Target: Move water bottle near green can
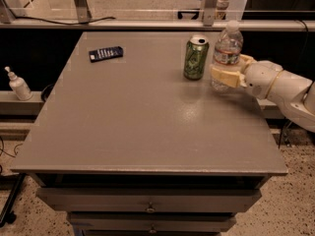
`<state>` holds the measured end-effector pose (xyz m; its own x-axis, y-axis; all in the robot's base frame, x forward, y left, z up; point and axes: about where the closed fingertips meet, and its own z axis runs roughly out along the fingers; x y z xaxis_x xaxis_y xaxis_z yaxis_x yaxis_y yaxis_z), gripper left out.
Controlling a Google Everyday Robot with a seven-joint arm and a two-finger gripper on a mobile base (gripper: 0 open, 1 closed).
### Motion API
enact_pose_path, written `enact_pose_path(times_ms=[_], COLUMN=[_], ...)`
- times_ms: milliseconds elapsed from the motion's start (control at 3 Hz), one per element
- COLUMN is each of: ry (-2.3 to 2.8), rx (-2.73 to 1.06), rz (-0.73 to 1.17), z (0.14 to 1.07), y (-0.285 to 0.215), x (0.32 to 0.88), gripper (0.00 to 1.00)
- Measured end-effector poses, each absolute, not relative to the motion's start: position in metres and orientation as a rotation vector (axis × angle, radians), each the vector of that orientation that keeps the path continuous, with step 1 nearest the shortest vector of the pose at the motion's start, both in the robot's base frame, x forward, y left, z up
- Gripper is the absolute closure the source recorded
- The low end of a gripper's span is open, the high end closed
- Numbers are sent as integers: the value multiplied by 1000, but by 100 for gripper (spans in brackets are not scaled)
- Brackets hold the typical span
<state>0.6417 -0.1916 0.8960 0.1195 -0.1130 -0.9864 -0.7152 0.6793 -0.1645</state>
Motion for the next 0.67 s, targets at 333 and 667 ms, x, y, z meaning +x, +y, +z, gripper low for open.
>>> enact_pose_path(times_ms=[333,667], ry=[1448,1477], rx=[-659,-613], rz=[507,508], z=[888,883], y=[-198,-202], x=[648,648], gripper=[82,59])
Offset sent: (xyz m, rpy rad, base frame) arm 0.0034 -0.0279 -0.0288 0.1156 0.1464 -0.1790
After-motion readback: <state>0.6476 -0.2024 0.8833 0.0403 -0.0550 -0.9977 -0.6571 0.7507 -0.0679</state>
